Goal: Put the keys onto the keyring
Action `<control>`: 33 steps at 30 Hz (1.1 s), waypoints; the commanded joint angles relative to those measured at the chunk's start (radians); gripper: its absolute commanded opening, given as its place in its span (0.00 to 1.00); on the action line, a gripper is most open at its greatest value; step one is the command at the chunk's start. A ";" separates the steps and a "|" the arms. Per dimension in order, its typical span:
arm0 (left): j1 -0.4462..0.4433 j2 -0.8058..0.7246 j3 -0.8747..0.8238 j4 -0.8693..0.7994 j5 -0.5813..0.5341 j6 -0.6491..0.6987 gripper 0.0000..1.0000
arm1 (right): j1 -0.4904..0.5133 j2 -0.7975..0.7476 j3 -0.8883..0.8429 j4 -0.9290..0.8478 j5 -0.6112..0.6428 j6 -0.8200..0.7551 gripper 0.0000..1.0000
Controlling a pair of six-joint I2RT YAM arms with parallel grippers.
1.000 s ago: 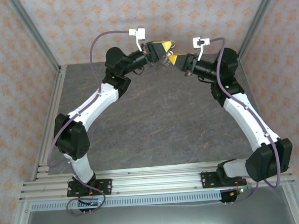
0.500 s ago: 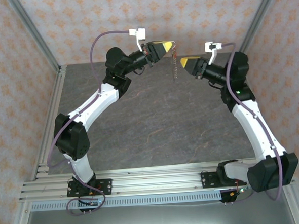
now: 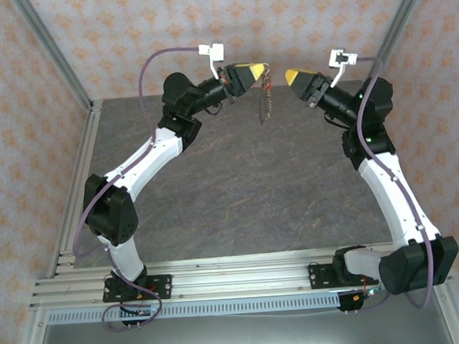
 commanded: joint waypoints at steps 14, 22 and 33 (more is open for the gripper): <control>-0.009 0.019 0.046 0.088 0.014 -0.053 0.00 | 0.084 0.040 -0.055 0.248 -0.001 0.113 0.41; -0.009 0.032 0.055 0.122 0.007 -0.087 0.00 | 0.122 0.061 -0.089 0.253 -0.034 0.099 0.39; -0.012 0.035 0.053 0.128 0.000 -0.092 0.00 | 0.129 0.048 -0.130 0.263 -0.033 0.094 0.02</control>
